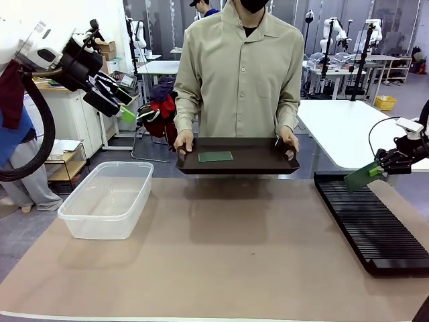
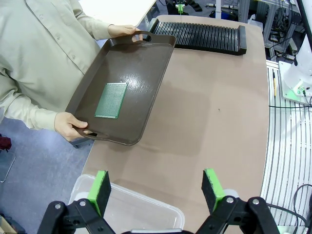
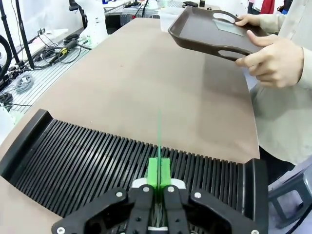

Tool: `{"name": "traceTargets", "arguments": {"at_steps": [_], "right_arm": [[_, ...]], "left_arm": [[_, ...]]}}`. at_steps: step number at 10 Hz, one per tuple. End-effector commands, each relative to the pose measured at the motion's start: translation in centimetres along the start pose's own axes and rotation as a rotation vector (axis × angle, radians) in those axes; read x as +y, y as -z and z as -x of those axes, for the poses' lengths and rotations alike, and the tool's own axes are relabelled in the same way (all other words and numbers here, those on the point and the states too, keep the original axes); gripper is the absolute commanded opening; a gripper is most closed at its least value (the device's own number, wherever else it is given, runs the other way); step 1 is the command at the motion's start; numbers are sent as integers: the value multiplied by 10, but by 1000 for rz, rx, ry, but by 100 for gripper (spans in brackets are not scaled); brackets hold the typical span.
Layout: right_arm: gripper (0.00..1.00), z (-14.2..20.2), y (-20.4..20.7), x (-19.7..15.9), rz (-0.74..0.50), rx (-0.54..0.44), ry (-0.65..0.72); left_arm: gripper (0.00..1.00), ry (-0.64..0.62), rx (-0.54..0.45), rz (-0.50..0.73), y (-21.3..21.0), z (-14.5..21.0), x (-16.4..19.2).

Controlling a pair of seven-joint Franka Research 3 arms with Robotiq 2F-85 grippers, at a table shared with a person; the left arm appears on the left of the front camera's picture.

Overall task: Sort PCBs into racks and boxes based on the side picked up.
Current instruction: If the short side of the Blank PCB is picked up, insert it into the PCB Rack ; if the long side is picked up, place it in the Organizing box.

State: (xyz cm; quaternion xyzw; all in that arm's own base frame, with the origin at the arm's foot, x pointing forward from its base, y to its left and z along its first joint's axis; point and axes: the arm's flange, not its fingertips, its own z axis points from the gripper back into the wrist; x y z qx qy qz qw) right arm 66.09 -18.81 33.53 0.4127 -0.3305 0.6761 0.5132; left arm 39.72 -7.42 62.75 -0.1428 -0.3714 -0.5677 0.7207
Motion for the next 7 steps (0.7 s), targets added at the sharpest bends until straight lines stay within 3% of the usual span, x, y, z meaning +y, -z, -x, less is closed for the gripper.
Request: {"name": "traceTargets", "arguments": {"at_steps": [1, 7], "right_arm": [[2, 4, 2, -5, -19, -6, -50], [2, 13, 21, -4, 6, 2, -45]], "left_arm": [[100, 6, -16, 11, 1, 2, 0], [100, 6, -16, 11, 1, 2, 0]]}}
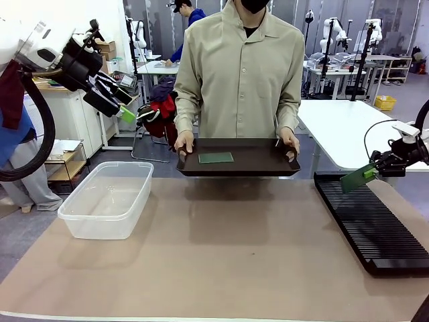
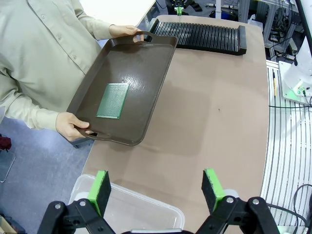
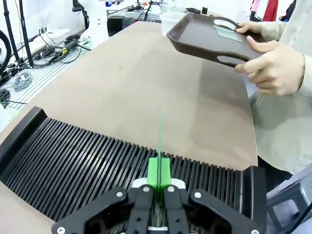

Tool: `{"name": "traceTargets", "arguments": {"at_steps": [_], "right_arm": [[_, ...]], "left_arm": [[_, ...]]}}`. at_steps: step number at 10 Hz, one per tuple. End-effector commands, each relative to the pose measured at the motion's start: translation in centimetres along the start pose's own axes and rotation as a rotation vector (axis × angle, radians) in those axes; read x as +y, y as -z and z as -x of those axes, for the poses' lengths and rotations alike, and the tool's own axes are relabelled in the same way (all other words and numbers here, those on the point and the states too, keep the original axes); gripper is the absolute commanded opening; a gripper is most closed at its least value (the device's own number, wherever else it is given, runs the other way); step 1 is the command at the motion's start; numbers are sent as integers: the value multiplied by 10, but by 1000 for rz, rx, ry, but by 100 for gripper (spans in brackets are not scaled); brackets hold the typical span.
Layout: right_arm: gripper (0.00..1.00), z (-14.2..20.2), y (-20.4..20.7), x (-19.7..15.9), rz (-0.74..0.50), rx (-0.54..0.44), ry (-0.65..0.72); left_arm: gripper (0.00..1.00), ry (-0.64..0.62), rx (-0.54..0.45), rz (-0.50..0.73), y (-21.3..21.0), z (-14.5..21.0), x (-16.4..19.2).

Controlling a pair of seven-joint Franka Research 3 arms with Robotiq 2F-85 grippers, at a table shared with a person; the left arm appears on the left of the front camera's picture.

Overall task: Sort PCBs into racks and boxes based on the side picked up.
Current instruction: If the short side of the Blank PCB is picked up, insert it into the PCB Rack ; if the long side is picked up, place it in the Organizing box.

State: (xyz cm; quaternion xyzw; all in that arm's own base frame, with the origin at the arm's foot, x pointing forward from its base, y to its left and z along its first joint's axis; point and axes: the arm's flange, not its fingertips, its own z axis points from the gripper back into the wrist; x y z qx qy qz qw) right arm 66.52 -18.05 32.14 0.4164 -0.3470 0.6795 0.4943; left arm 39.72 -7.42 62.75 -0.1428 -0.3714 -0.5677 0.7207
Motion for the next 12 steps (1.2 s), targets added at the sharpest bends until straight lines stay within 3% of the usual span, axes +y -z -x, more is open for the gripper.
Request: {"name": "traceTargets", "arguments": {"at_steps": [1, 6, 12], "right_arm": [[2, 6, 12, 1, 2, 37, 3], [2, 20, 19, -2, 51, 58, -26], [2, 33, 19, -6, 122, -13, -21]], "left_arm": [[100, 6, -16, 11, 1, 2, 0], [100, 6, -16, 11, 1, 2, 0], [100, 6, -16, 11, 1, 2, 0]]}}
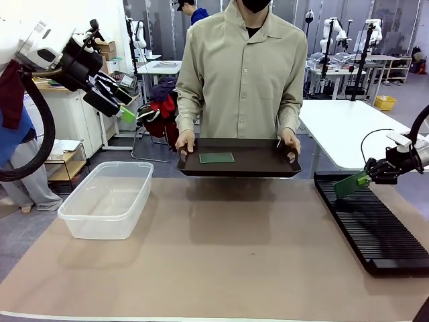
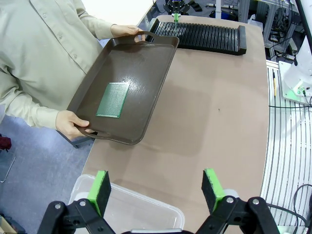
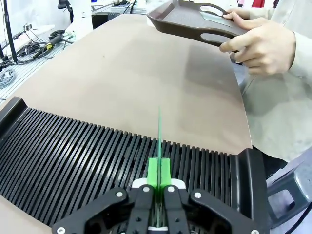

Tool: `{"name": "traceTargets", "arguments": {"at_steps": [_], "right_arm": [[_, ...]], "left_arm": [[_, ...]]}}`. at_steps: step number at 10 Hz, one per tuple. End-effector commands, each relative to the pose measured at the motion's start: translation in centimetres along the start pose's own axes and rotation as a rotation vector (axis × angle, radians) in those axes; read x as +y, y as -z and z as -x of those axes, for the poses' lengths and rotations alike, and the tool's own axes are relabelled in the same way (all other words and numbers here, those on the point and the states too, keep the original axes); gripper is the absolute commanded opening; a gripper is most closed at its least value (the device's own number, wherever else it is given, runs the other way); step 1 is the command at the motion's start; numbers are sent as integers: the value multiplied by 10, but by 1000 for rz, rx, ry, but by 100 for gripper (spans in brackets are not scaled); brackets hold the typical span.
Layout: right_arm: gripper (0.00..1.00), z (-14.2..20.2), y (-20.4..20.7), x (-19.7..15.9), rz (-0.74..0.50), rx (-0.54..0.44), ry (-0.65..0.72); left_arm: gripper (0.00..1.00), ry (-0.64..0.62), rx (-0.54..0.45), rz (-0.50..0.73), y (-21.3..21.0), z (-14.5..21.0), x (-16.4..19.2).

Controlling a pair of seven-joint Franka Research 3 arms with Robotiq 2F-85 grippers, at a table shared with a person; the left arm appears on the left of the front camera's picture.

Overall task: Sort PCBs into racks and boxes based on the side picked up.
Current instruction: If the short side of the Blank PCB is picked up, insert it into the PCB Rack ; if the long side is picked up, place it in the Organizing box.

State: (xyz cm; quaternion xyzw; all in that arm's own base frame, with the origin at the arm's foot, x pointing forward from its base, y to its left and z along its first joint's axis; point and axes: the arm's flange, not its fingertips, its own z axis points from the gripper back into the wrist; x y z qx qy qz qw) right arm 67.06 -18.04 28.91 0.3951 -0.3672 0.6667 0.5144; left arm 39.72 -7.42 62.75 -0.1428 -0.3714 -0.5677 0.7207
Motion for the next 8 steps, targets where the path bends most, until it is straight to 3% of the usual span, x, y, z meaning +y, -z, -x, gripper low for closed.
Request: {"name": "traceTargets", "arguments": {"at_steps": [1, 7, 8], "right_arm": [[2, 6, 9, 0, 36, -32, -21], [2, 14, 10, 8, -31, 30, 17], [8, 14, 10, 9, -48, 29, 23]], "left_arm": [[100, 6, -16, 11, 1, 2, 0], [100, 6, -16, 11, 1, 2, 0], [100, 6, -16, 11, 1, 2, 0]]}}
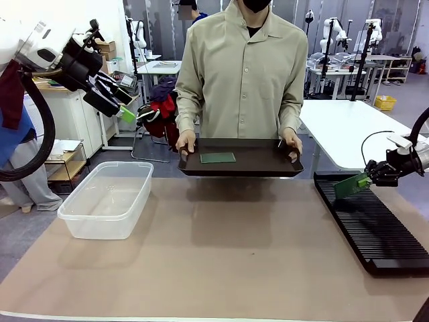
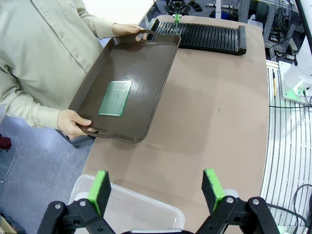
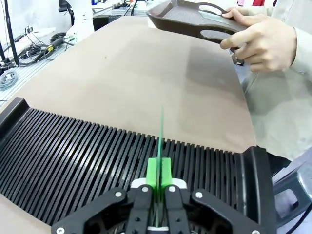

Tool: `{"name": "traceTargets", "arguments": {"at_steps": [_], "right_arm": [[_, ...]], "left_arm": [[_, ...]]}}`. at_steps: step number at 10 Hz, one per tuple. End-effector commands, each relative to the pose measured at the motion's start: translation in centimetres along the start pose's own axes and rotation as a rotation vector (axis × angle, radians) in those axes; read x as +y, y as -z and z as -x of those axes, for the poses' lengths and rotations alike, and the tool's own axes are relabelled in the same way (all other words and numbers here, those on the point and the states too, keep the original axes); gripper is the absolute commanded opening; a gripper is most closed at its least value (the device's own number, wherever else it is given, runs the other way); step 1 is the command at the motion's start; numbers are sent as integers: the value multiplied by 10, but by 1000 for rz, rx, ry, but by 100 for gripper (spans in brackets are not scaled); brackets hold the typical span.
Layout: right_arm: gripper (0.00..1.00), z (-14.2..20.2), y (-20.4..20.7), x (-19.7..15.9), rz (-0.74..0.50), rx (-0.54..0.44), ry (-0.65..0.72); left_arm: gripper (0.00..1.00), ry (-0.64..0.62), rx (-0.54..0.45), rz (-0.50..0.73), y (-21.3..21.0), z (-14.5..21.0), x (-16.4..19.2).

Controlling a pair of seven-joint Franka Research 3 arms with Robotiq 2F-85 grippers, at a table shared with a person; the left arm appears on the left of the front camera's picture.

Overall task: Sort PCBs into racks and boxes based on the side picked up.
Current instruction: If the short side of the Blank PCB is picked up, insert it into the PCB Rack ; if the long side is picked up, place it in the Organizing box.

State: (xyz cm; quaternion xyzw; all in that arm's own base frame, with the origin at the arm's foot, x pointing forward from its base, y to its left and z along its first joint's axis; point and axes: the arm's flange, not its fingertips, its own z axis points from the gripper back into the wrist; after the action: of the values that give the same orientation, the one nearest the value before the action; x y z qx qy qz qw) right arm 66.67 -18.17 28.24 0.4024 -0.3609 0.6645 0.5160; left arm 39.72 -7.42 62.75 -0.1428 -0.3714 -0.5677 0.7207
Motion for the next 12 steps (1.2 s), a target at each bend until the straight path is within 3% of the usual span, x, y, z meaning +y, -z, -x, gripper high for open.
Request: {"name": "traceTargets", "arguments": {"at_steps": [1, 2, 3, 4, 5, 6, 7, 9, 12], "right_arm": [[22, 8, 6, 5, -49, 36, 8], [28, 8, 7, 5, -52, 39, 7], [42, 7, 7, 5, -55, 38, 6], [48, 7, 5, 5, -57, 39, 5], [62, 6, 6, 6, -57, 38, 3], [68, 6, 5, 6, -55, 37, 2], [82, 4, 3, 7, -51, 39, -7], [100, -5, -4, 7, -27, 53, -29], [100, -22, -11, 12, -2, 74, -51]], "left_arm": [[100, 6, -16, 11, 1, 2, 0], [100, 6, -16, 11, 1, 2, 0], [100, 6, -16, 11, 1, 2, 0], [100, 6, -16, 11, 1, 2, 0], [100, 6, -16, 11, 1, 2, 0], [100, 6, -16, 11, 1, 2, 0], [100, 6, -16, 11, 1, 2, 0], [100, 6, -16, 11, 1, 2, 0], [100, 6, -16, 11, 1, 2, 0]]}}
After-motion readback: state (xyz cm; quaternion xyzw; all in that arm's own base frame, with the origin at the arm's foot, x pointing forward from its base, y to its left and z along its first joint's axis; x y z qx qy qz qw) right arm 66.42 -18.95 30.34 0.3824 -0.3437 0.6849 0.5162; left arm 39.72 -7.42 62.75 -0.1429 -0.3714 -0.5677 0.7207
